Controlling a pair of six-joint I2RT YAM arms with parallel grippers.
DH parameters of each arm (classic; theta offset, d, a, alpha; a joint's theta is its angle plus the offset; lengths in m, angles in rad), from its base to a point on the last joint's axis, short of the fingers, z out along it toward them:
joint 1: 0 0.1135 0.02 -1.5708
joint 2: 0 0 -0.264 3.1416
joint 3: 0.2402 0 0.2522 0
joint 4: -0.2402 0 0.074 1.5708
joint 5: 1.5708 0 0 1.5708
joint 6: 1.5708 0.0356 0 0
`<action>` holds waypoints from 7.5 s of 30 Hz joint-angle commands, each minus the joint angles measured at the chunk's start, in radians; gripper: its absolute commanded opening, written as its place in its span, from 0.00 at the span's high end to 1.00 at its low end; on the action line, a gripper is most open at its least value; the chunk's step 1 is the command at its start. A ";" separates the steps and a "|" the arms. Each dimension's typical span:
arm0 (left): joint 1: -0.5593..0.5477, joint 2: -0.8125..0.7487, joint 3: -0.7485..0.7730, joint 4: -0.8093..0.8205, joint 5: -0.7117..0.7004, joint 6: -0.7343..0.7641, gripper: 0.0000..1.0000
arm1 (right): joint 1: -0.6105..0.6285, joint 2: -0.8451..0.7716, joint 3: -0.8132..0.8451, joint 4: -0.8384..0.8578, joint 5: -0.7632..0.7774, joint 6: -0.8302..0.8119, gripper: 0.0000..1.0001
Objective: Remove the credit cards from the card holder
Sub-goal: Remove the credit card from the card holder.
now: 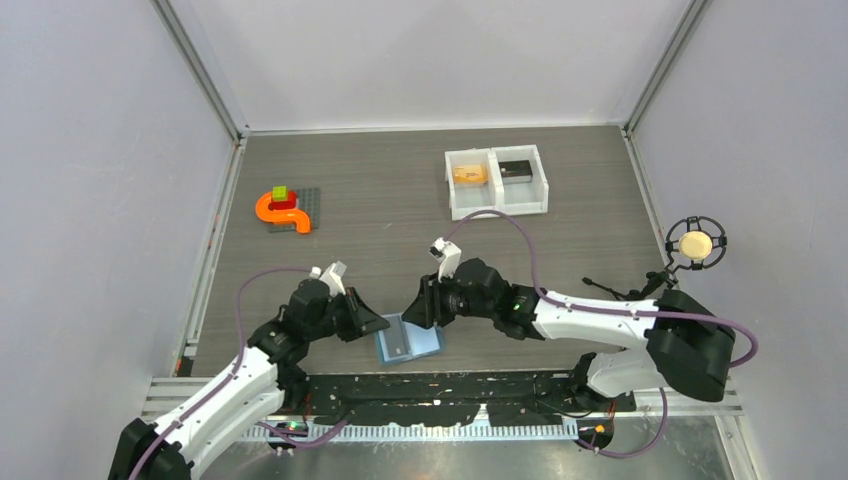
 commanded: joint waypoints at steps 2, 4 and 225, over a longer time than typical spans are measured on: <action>0.005 -0.035 0.001 0.069 0.006 0.014 0.76 | 0.009 0.042 0.000 0.109 -0.060 0.025 0.55; 0.005 -0.037 -0.006 0.072 0.008 0.019 0.71 | 0.009 0.056 0.003 0.108 -0.069 0.026 0.55; -0.112 -0.230 0.128 -0.152 -0.224 -0.191 1.00 | 0.134 -0.221 -0.297 0.522 0.081 -1.175 0.52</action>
